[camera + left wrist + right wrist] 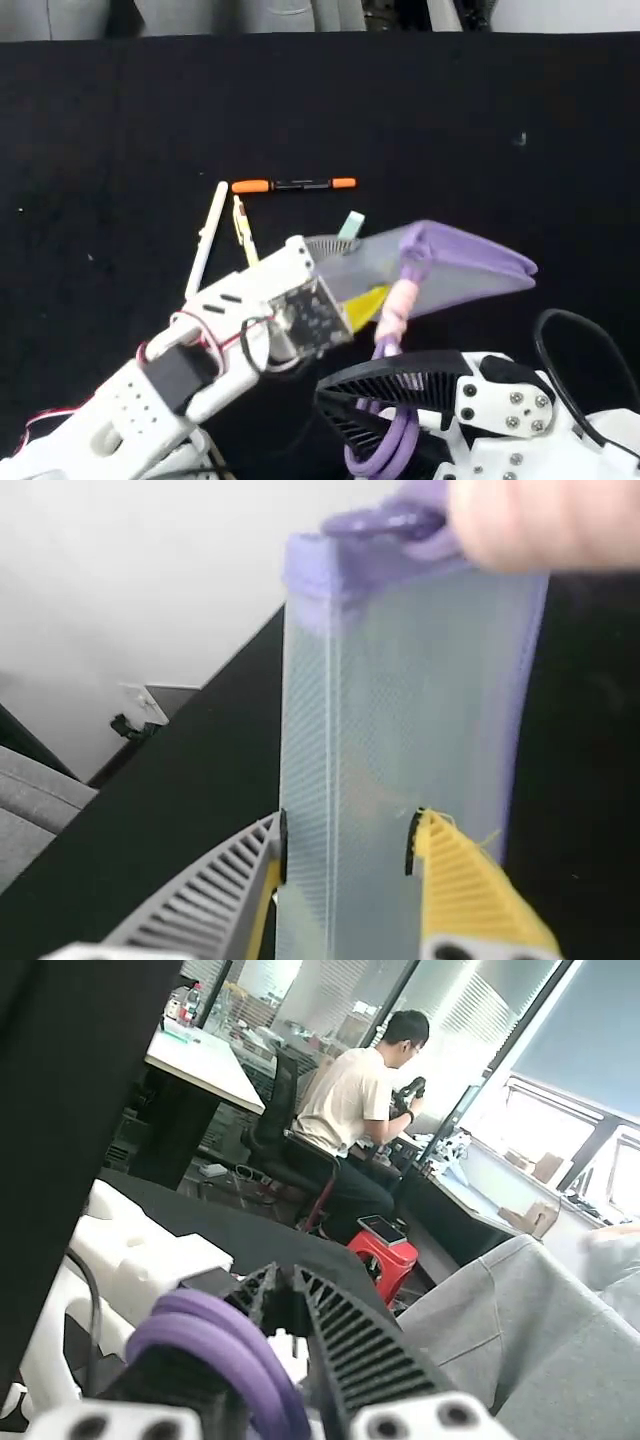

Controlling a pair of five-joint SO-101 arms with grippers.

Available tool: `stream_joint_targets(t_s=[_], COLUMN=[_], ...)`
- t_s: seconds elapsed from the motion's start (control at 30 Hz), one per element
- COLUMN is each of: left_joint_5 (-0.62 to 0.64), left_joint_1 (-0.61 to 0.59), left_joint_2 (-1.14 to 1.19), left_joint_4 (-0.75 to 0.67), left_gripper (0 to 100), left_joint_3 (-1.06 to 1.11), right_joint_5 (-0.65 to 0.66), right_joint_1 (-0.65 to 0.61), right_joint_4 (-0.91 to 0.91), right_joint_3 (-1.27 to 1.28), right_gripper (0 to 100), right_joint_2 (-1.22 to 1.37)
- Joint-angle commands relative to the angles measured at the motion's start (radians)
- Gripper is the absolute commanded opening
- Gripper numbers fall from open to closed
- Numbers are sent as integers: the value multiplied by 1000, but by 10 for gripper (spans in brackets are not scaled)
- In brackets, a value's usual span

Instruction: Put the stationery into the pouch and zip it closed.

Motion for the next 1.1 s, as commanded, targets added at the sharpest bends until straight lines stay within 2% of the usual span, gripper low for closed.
stream_joint_targets(t_s=[0.0,0.17,0.4,0.63,0.73,0.83,1.07], left_joint_5=[-9,-12,-9,-11,-3,18,14], left_joint_1=[67,136,134,182,211,206,208], left_joint_2=[-157,-253,-204,-35,34,75,84], left_joint_4=[120,98,-135,-140,-61,74,305], left_gripper=[213,212,212,213,213,213,216], left_joint_3=[-1,90,189,96,16,-88,-228], right_joint_5=[8,8,6,6,8,28,32], right_joint_1=[-3,-2,52,51,57,57,57], right_joint_4=[3,15,25,38,37,38,38], right_joint_3=[-8,-22,-36,-41,-41,-41,-41], right_gripper=[11,11,11,11,11,11,11], right_joint_2=[-1,-42,-82,-79,-79,-79,-79])
